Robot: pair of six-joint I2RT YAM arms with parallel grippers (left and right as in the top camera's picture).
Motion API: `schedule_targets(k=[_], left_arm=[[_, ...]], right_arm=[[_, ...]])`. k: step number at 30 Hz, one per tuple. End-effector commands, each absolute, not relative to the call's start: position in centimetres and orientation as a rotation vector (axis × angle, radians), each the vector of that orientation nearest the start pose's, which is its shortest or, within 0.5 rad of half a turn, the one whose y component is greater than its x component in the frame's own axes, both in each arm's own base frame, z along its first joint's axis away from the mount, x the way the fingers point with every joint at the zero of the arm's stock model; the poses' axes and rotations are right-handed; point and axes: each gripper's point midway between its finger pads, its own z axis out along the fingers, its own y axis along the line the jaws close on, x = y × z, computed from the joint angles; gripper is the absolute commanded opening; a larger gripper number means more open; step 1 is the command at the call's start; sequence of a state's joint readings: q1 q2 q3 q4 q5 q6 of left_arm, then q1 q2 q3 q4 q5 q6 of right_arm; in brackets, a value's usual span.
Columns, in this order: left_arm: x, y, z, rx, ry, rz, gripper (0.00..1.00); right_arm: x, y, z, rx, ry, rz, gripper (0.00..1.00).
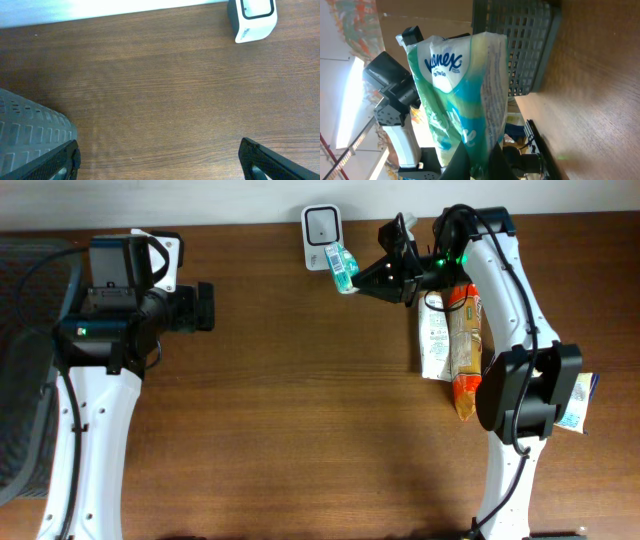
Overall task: Scan the item barcode
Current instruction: 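Hold the tissue packet up to the scanner with the right gripper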
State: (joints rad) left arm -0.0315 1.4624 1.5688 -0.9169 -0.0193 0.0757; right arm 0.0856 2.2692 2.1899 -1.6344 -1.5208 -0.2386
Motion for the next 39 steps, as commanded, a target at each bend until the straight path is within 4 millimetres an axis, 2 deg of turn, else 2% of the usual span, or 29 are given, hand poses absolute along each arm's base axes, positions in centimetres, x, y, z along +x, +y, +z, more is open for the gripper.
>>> schedule_targets(k=[1, 3, 6, 8, 9, 10, 11, 12, 14, 16, 17, 20, 23, 26, 28, 30, 36, 39], left_arm=[[39.8, -0.8, 28.7, 0.120, 2.368, 0.051, 0.99], [39.8, -0.8, 28.7, 0.120, 2.367, 0.051, 0.99], [39.8, -0.8, 28.7, 0.120, 2.368, 0.052, 0.99], [39.8, -0.8, 28.7, 0.120, 2.368, 0.051, 0.99], [39.8, -0.8, 28.7, 0.120, 2.368, 0.052, 0.99], [39.8, -0.8, 28.7, 0.120, 2.368, 0.052, 0.99], [39.8, -0.8, 28.7, 0.120, 2.368, 0.051, 0.99], [39.8, -0.8, 28.7, 0.120, 2.368, 0.052, 0.99], [39.8, -0.8, 28.7, 0.120, 2.367, 0.051, 0.99], [39.8, -0.8, 28.7, 0.120, 2.367, 0.051, 0.99], [39.8, -0.8, 28.7, 0.120, 2.368, 0.052, 0.99], [39.8, -0.8, 28.7, 0.120, 2.368, 0.052, 0.99], [39.8, -0.8, 28.7, 0.120, 2.368, 0.052, 0.99], [39.8, -0.8, 28.7, 0.120, 2.368, 0.052, 0.99], [39.8, -0.8, 28.7, 0.120, 2.367, 0.051, 0.99], [39.8, -0.8, 28.7, 0.120, 2.368, 0.051, 0.99], [39.8, -0.8, 28.7, 0.120, 2.368, 0.051, 0.99], [39.8, -0.8, 28.7, 0.120, 2.368, 0.051, 0.99]], right_arm=[[41.1, 20.4, 28.7, -0.218, 2.212, 2.182, 0.04], [41.1, 20.4, 28.6, -0.233, 2.205, 2.175, 0.04], [41.2, 20.4, 28.2, -0.362, 2.160, 2.088, 0.04], [41.6, 20.7, 25.3, -0.431, 2.320, 1.900, 0.04], [42.4, 20.7, 21.8, -0.445, 2.526, 1.642, 0.04], [43.1, 20.4, 19.5, -0.446, 2.645, 1.430, 0.04], [44.6, 19.5, 16.8, -0.423, 2.765, 1.101, 0.04], [45.7, 18.6, 15.7, -0.398, 2.807, 0.883, 0.04], [48.5, 16.8, 15.6, -0.399, 2.779, 0.412, 0.04], [52.4, 15.7, 17.6, -0.435, 2.588, -0.074, 0.04], [54.5, 16.3, 18.9, -0.492, 2.452, -0.250, 0.04], [57.9, 18.0, 20.4, -0.548, 2.244, -0.441, 0.04], [61.9, 18.9, 20.2, -0.635, 2.064, -0.587, 0.04], [65.3, 19.8, 16.8, -0.836, 1.914, -0.776, 0.04], [65.9, 20.2, 14.8, -0.949, 1.874, -0.842, 0.04], [66.2, 20.3, 13.2, -0.973, 1.872, -0.854, 0.04], [66.2, 20.6, 13.0, -0.979, 1.873, -0.852, 0.04], [65.9, 21.5, 13.1, -0.987, 1.862, -0.844, 0.04]])
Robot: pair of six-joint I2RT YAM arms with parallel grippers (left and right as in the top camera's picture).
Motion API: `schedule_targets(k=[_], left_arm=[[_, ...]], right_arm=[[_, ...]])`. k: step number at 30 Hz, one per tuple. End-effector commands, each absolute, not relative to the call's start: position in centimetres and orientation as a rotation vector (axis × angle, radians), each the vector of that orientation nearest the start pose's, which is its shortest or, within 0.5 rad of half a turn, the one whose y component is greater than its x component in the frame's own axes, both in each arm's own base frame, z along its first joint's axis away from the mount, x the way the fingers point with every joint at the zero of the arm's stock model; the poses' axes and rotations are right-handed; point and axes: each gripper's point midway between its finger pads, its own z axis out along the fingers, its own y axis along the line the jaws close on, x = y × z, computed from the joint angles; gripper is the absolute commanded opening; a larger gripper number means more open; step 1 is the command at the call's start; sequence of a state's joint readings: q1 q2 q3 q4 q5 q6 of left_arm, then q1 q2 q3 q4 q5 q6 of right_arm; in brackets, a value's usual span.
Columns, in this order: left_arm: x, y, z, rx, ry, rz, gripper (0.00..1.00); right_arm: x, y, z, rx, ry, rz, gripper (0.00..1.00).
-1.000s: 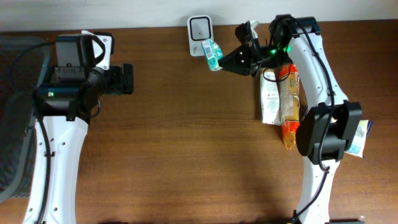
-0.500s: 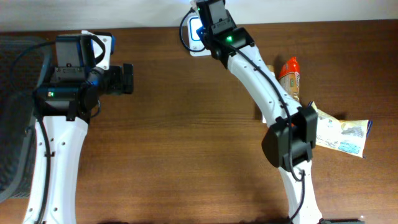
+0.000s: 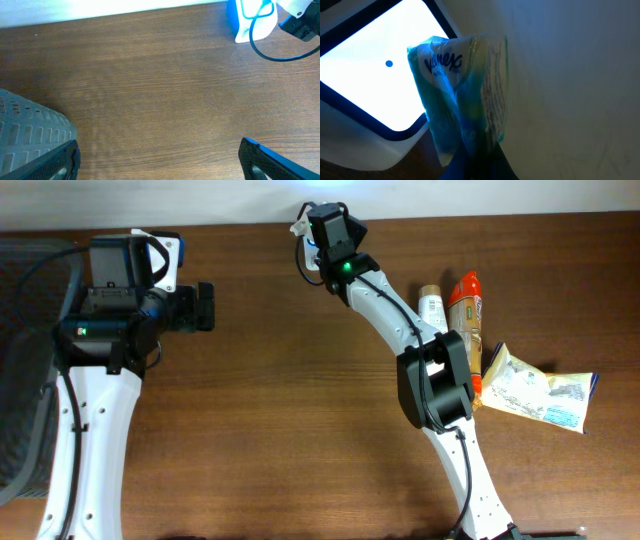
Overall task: Scan the item barcode
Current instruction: 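Hold the tissue packet up to the scanner with the right gripper, then place the tissue packet on the table left of the tube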
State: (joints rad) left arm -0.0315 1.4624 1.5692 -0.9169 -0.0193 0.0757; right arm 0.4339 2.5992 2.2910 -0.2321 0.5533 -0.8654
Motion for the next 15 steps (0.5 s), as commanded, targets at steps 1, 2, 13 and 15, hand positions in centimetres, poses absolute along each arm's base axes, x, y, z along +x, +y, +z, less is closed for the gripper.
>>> schedule_targets(k=[1, 2, 13, 15], left_arm=[[39.8, -0.8, 28.7, 0.120, 2.367, 0.051, 0.99], [39.8, -0.8, 28.7, 0.120, 2.368, 0.052, 0.99], [39.8, -0.8, 28.7, 0.120, 2.368, 0.051, 0.99], [39.8, -0.8, 28.7, 0.120, 2.367, 0.051, 0.99]], right_arm=[[65.9, 21.6, 13.1, -0.989, 1.861, -0.842, 0.04], [65.8, 21.7, 13.1, -0.983, 1.862, -0.838, 0.04], [58.3, 22.5, 22.7, -0.606, 2.137, -0.228, 0.04], [54.7, 21.2, 21.8, -0.532, 2.319, -0.119, 0.04]])
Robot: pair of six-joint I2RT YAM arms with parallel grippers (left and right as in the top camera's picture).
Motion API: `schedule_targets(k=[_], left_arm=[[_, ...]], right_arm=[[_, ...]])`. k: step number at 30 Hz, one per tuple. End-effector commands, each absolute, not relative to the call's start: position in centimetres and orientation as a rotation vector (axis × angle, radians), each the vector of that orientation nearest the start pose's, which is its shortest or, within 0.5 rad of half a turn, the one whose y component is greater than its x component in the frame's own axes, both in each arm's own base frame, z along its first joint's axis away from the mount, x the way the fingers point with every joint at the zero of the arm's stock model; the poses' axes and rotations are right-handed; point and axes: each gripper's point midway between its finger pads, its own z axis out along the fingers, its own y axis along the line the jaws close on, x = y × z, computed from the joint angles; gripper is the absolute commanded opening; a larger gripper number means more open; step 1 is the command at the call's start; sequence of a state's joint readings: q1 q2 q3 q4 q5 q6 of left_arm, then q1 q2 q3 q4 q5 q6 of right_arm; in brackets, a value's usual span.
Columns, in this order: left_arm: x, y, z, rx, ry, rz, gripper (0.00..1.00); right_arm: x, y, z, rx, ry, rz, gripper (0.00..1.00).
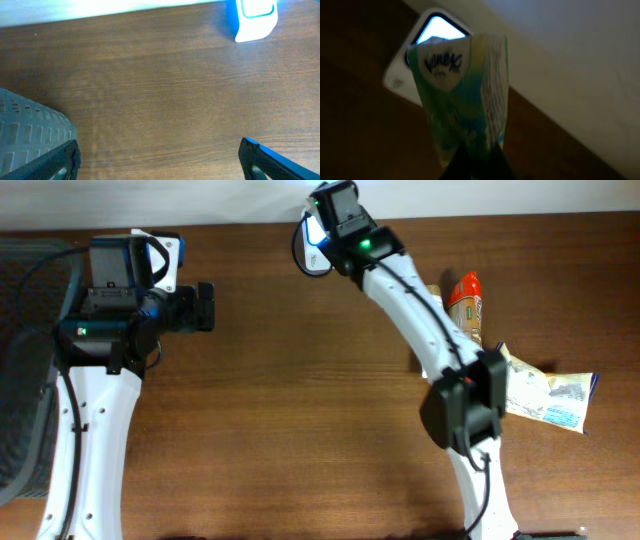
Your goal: Scan the item barcode
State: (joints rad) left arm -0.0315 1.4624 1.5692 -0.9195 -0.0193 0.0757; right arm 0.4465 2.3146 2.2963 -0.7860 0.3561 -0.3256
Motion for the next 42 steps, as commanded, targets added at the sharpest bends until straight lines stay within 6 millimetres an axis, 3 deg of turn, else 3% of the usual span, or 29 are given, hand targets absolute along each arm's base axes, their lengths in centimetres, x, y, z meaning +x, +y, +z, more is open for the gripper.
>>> schedule_targets(k=[1, 6, 13, 15, 17, 19, 21, 24, 27, 28, 29, 32, 37, 42], left_arm=[[39.8, -0.8, 28.7, 0.120, 2.368, 0.052, 0.99], [39.8, -0.8, 28.7, 0.120, 2.368, 0.052, 0.99], [39.8, -0.8, 28.7, 0.120, 2.368, 0.052, 0.99], [39.8, -0.8, 28.7, 0.120, 2.368, 0.052, 0.99], [39.8, -0.8, 28.7, 0.120, 2.367, 0.051, 0.99], [39.8, -0.8, 28.7, 0.120, 2.367, 0.051, 0.99], [39.8, -0.8, 28.7, 0.120, 2.368, 0.052, 0.99], [39.8, -0.8, 28.7, 0.120, 2.367, 0.051, 0.99], [39.8, -0.8, 28.7, 0.120, 2.367, 0.051, 0.99], [39.8, -0.8, 28.7, 0.120, 2.367, 0.051, 0.99], [39.8, -0.8, 28.7, 0.120, 2.368, 0.052, 0.99], [39.8, -0.8, 28.7, 0.120, 2.368, 0.052, 0.99], [39.8, -0.8, 28.7, 0.120, 2.368, 0.052, 0.99], [39.8, -0.8, 28.7, 0.120, 2.368, 0.052, 0.99]], right_arm=[[52.7, 20.0, 20.9, -0.451, 2.436, -0.100, 0.04], [44.5, 13.0, 15.0, -0.087, 2.929, -0.229, 0.04], [41.4, 9.5, 5.9, -0.024, 3.139, -0.362, 0.06], [41.1, 8.1, 5.2, 0.011, 3.157, -0.387, 0.28], [41.6, 6.8, 5.9, 0.057, 3.144, -0.395, 0.36], [42.7, 5.3, 8.0, 0.123, 3.107, -0.384, 0.50], [44.1, 4.6, 12.2, 0.148, 3.030, -0.341, 0.56], [44.1, 6.8, 19.4, 0.001, 2.936, -0.213, 0.64], [42.4, 11.9, 26.2, -0.160, 2.796, -0.008, 0.72], [41.4, 13.0, 28.4, -0.194, 2.740, 0.019, 0.80], [39.7, 14.0, 31.2, -0.234, 2.672, 0.053, 0.99], [35.4, 14.3, 37.8, -0.270, 2.502, 0.135, 0.99], [31.6, 12.3, 42.7, -0.272, 2.355, 0.154, 0.99], [29.0, 11.3, 45.3, -0.311, 2.266, 0.168, 0.99]])
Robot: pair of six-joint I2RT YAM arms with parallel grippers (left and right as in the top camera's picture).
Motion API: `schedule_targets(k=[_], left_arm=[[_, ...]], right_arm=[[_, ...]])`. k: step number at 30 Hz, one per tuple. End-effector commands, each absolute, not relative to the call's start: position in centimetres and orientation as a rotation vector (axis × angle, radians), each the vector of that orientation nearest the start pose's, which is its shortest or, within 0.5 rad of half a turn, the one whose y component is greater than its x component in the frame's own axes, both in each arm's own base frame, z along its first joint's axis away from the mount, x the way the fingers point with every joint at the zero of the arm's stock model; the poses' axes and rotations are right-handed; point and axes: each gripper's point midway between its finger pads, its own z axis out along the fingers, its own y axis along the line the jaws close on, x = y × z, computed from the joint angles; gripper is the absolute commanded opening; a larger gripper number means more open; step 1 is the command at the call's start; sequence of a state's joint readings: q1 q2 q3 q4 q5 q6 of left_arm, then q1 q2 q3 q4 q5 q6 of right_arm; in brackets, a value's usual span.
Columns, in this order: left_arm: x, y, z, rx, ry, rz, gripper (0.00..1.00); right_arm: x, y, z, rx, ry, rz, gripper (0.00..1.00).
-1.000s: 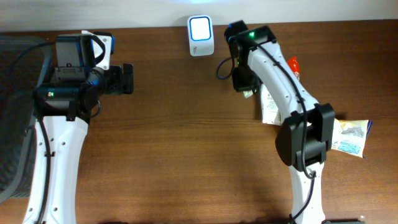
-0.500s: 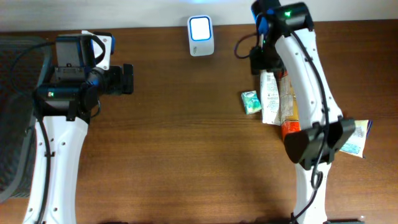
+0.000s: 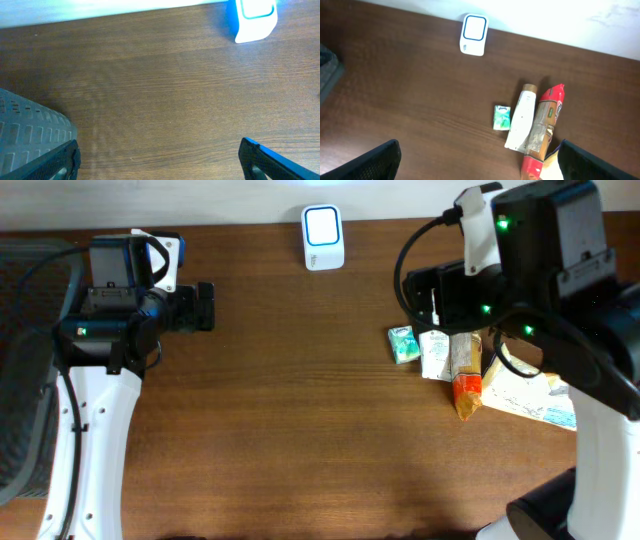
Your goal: Scan the item barcode
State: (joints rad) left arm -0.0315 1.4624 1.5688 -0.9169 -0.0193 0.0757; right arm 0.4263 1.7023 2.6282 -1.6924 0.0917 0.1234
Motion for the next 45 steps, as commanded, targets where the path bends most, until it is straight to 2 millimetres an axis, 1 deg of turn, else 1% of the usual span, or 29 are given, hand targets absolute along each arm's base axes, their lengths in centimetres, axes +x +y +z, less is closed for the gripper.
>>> schedule_targets(k=[1, 2, 4, 5, 8, 9, 10, 11, 13, 14, 16, 18, 20, 21, 22, 27, 29, 33, 36, 39, 40, 41, 42, 43, 45], left_arm=[[39.8, -0.8, 28.7, 0.120, 2.367, 0.051, 0.99], [39.8, -0.8, 28.7, 0.120, 2.368, 0.052, 0.99], [39.8, -0.8, 28.7, 0.120, 2.367, 0.051, 0.99], [39.8, -0.8, 28.7, 0.120, 2.368, 0.052, 0.99], [39.8, -0.8, 28.7, 0.120, 2.367, 0.051, 0.99], [39.8, -0.8, 28.7, 0.120, 2.368, 0.052, 0.99], [39.8, -0.8, 28.7, 0.120, 2.368, 0.052, 0.99], [39.8, -0.8, 28.7, 0.120, 2.368, 0.052, 0.99], [39.8, -0.8, 28.7, 0.120, 2.368, 0.052, 0.99], [39.8, -0.8, 28.7, 0.120, 2.368, 0.051, 0.99], [39.8, -0.8, 28.7, 0.120, 2.368, 0.052, 0.99], [39.8, -0.8, 28.7, 0.120, 2.368, 0.052, 0.99], [39.8, -0.8, 28.7, 0.120, 2.367, 0.051, 0.99], [39.8, -0.8, 28.7, 0.120, 2.367, 0.051, 0.99], [39.8, -0.8, 28.7, 0.120, 2.368, 0.052, 0.99], [39.8, -0.8, 28.7, 0.120, 2.368, 0.051, 0.99], [39.8, -0.8, 28.7, 0.120, 2.368, 0.051, 0.99], [39.8, -0.8, 28.7, 0.120, 2.368, 0.051, 0.99], [39.8, -0.8, 28.7, 0.120, 2.368, 0.052, 0.99], [39.8, -0.8, 28.7, 0.120, 2.368, 0.052, 0.99], [39.8, -0.8, 28.7, 0.120, 2.368, 0.052, 0.99], [39.8, -0.8, 28.7, 0.120, 2.368, 0.052, 0.99], [39.8, -0.8, 28.7, 0.120, 2.368, 0.051, 0.99], [39.8, -0.8, 28.7, 0.120, 2.368, 0.052, 0.99], [39.8, -0.8, 28.7, 0.120, 2.368, 0.052, 0.99]], right_arm=[[28.4, 11.0, 45.9, -0.306, 2.246, 0.174, 0.99], [27.8, 10.7, 46.5, -0.302, 2.227, 0.177, 0.99], [27.6, 10.5, 46.7, -0.295, 2.220, 0.172, 0.99], [27.8, 9.9, 47.0, -0.272, 2.203, 0.137, 0.99], [29.5, 9.8, 48.5, -0.334, 2.097, 0.093, 0.99], [30.1, 9.7, 48.7, -0.323, 2.074, 0.095, 0.99], [30.7, 9.4, 48.5, -0.303, 2.058, 0.105, 0.99], [31.5, 8.9, 47.8, -0.279, 2.039, 0.124, 0.99], [31.9, 8.2, 46.5, -0.270, 1.998, 0.150, 0.99], [32.1, 7.5, 44.9, -0.263, 1.950, 0.165, 0.99], [31.9, 6.2, 42.5, -0.224, 1.902, 0.153, 0.99], [31.1, 4.7, 38.8, -0.180, 1.809, 0.126, 0.99], [29.9, 3.9, 36.1, -0.157, 1.707, 0.109, 0.99], [29.1, 3.6, 34.7, -0.149, 1.658, 0.102, 0.99], [28.0, 3.5, 32.4, -0.146, 1.604, 0.099, 0.99], [25.6, 3.3, 25.7, -0.141, 1.501, 0.095, 0.99], [25.1, 3.2, 23.9, -0.141, 1.493, 0.095, 0.99], [24.6, 3.2, 21.8, -0.140, 1.479, 0.094, 0.99], [24.4, 3.2, 20.4, -0.139, 1.445, 0.095, 0.99], [24.3, 3.2, 19.9, -0.140, 1.465, 0.094, 0.99], [24.4, 3.2, 19.0, -0.142, 1.502, 0.096, 0.99], [24.4, 3.3, 17.7, -0.146, 1.557, 0.101, 0.99], [24.4, 3.2, 15.5, -0.139, 1.647, 0.108, 0.99], [24.4, 3.3, 15.8, -0.143, 1.634, 0.114, 0.99], [24.4, 3.3, 15.8, -0.142, 1.635, 0.113, 0.99]])
